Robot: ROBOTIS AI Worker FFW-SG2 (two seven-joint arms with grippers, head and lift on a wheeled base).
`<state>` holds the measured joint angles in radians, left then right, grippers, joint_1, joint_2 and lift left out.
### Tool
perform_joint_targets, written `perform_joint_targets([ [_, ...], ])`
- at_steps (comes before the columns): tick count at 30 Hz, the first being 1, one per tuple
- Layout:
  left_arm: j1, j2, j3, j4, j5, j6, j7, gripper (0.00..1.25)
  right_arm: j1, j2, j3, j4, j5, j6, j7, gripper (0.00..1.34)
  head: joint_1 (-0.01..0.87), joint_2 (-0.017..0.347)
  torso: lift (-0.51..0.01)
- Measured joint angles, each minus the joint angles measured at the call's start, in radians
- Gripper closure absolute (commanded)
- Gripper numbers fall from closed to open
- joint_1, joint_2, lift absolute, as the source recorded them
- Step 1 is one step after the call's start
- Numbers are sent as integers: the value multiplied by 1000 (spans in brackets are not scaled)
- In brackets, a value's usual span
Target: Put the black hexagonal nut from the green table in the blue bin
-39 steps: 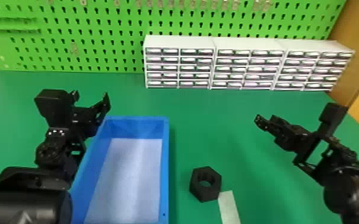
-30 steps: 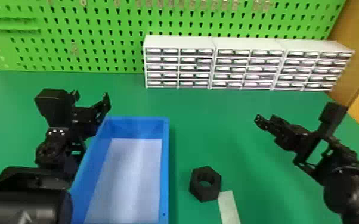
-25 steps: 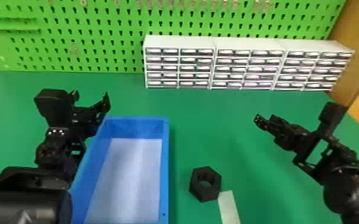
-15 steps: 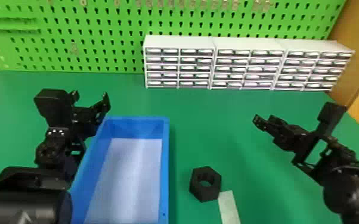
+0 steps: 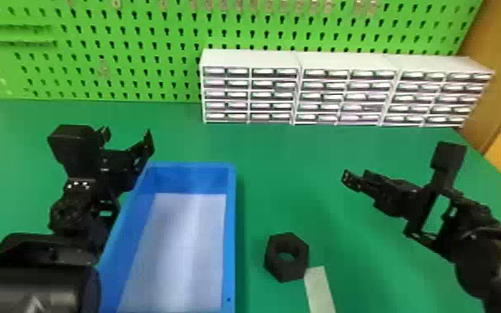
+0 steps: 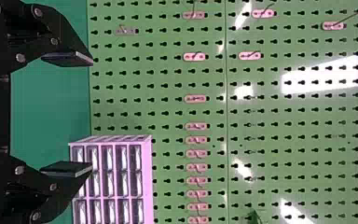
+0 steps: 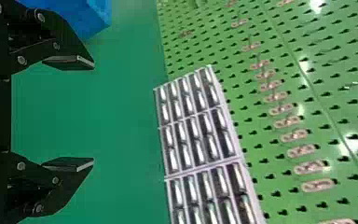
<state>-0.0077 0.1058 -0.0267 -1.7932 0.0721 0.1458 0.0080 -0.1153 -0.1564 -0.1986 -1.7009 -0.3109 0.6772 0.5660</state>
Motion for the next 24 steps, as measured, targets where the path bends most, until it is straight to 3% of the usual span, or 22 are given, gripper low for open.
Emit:
perform_joint_targets([
  [9,0,0,2,0,0,0,0,456,18,-16,44,-130,65,268,0,524,691,9,-97],
  [24,0,0,4,-2,1,0,0,456,9,-73,158,-275,141,653,-4,524,691,9,-97],
])
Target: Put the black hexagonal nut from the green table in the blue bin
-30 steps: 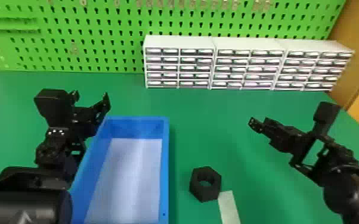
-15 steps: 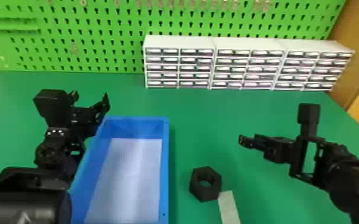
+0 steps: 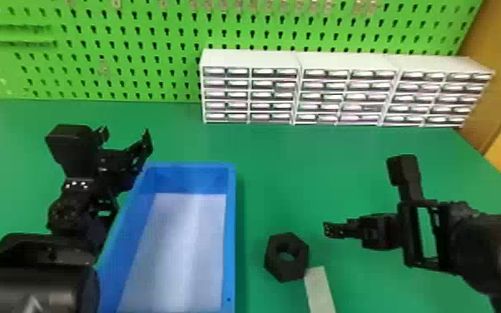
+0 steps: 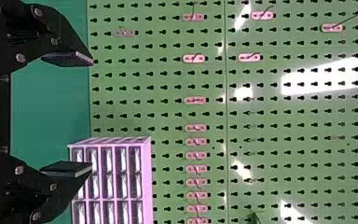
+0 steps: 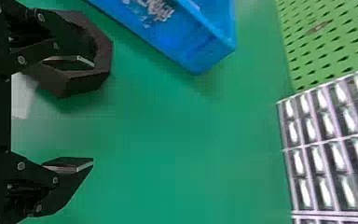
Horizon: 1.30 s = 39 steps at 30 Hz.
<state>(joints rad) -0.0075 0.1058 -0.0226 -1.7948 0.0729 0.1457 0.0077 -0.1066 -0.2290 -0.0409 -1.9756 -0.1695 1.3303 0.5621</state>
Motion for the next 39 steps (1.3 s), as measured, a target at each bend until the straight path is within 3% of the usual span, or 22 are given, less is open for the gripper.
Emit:
perform_joint_targets([
  [7,-3,0,0,0,0,0,0,456,-42,-16,52,-54,90,180,1,524,691,9,-97],
  [12,-4,0,-1,0,0,0,0,456,-60,-18,76,-65,120,230,1,524,691,9,-97],
  [21,-11,0,-9,0,-1,8,0,456,-89,-10,110,-55,168,235,1,524,691,9,-97],
  [39,-12,0,-11,0,2,14,0,456,-153,30,197,53,188,173,1,524,691,9,-97],
])
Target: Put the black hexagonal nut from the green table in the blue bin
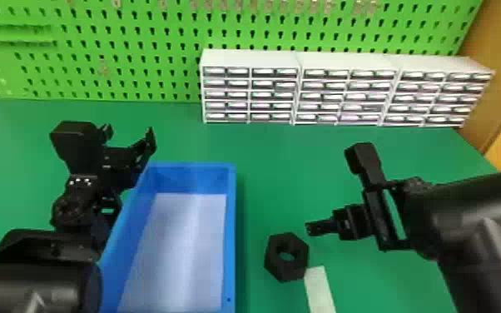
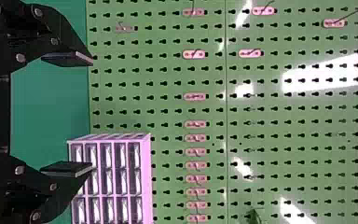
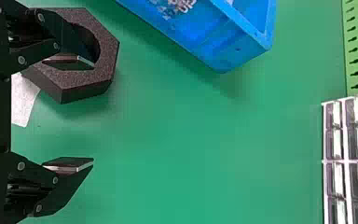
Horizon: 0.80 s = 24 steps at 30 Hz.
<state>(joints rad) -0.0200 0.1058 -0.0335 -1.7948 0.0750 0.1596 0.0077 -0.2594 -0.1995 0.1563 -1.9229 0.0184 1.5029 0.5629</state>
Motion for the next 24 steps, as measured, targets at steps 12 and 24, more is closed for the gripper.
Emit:
perform_joint_targets([
  [12,-1,0,0,0,3,5,0,456,-13,-5,59,37,-15,-10,0,524,691,9,-97],
  [24,-3,0,2,0,6,8,0,456,-23,-20,88,57,-31,-8,0,524,691,9,-97],
])
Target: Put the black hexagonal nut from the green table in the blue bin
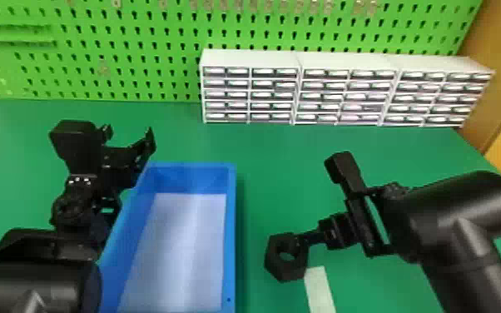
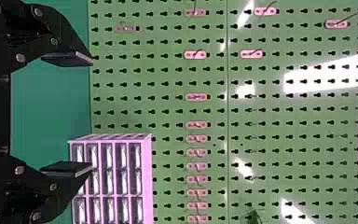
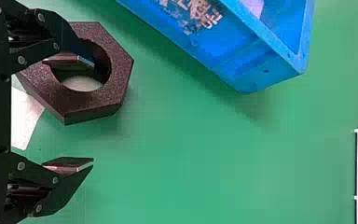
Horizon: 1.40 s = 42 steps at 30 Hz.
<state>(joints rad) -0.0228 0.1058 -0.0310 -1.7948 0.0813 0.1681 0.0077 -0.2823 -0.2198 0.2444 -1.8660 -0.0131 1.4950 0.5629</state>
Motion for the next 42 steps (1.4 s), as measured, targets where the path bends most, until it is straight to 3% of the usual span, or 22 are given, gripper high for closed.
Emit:
perform_joint_targets([
  [42,-3,1,-1,0,0,3,-3,456,-17,-24,46,48,-24,-7,0,522,691,9,-97],
])
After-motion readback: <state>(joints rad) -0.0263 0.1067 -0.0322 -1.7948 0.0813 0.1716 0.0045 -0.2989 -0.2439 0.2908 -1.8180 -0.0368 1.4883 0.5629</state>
